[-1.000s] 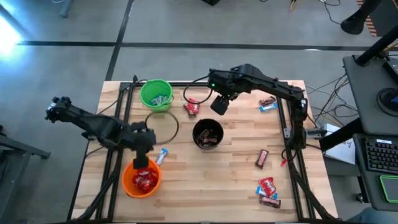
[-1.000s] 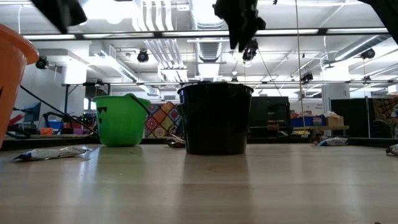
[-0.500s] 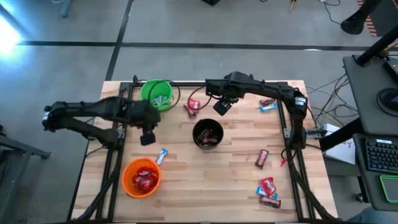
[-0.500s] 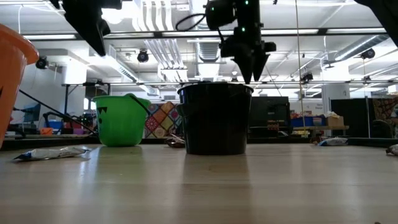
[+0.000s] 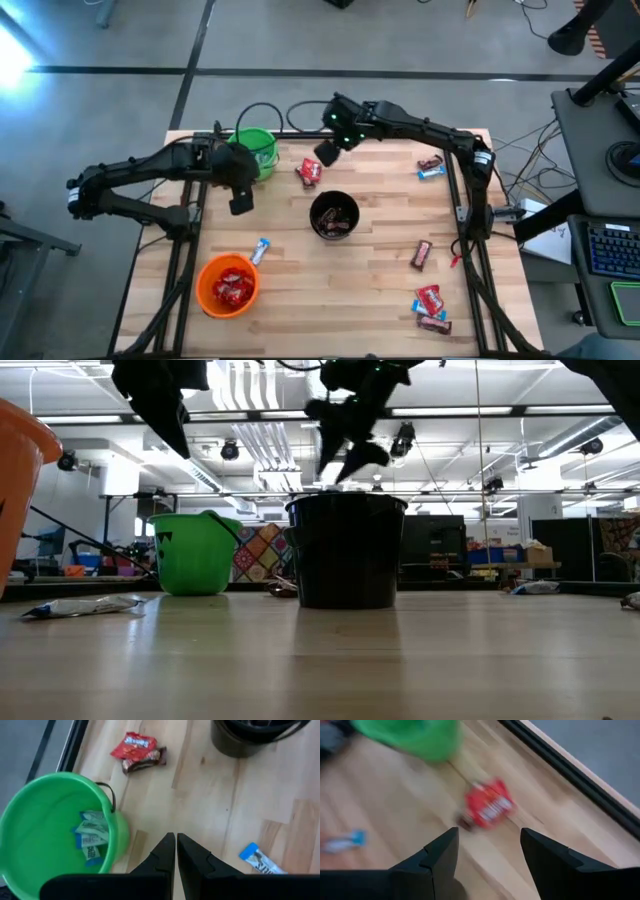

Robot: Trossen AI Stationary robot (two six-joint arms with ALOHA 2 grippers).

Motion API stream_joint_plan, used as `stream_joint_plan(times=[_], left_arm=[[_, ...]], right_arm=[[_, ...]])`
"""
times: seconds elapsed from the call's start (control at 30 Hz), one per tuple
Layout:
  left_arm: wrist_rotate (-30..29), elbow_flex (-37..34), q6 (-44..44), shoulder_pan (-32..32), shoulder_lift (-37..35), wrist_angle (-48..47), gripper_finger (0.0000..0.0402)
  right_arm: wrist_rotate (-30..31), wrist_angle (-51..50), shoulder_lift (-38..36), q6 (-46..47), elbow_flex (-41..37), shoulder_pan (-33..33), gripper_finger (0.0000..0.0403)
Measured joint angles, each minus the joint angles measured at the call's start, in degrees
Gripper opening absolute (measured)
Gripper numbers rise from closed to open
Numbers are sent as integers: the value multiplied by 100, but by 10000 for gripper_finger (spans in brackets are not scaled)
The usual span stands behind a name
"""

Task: Sort candy
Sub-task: Put the top red candy pack into the orange bucket

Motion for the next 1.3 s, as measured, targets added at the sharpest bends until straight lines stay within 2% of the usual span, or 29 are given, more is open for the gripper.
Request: stream_joint_plan(times=[0.13, 0.4, 0.63, 0.9, 1.3], left_arm=[[72, 0, 28, 190, 0, 140, 0], [71, 0, 21, 252, -2, 92, 0], [71, 0, -15, 254, -4, 93, 0], [65, 0, -110, 252, -9, 89, 0], [67, 0, -142, 252, -7, 107, 0]], right_arm=[[-520, 646, 250, 241, 43, 1, 208], [-552, 680, 959, 238, 235, -5, 208], [-834, 691, 1634, 208, 979, -106, 208], [-782, 63, 2284, -48, 1858, -208, 208], [-845, -230, 2577, 49, 1925, -353, 208]])
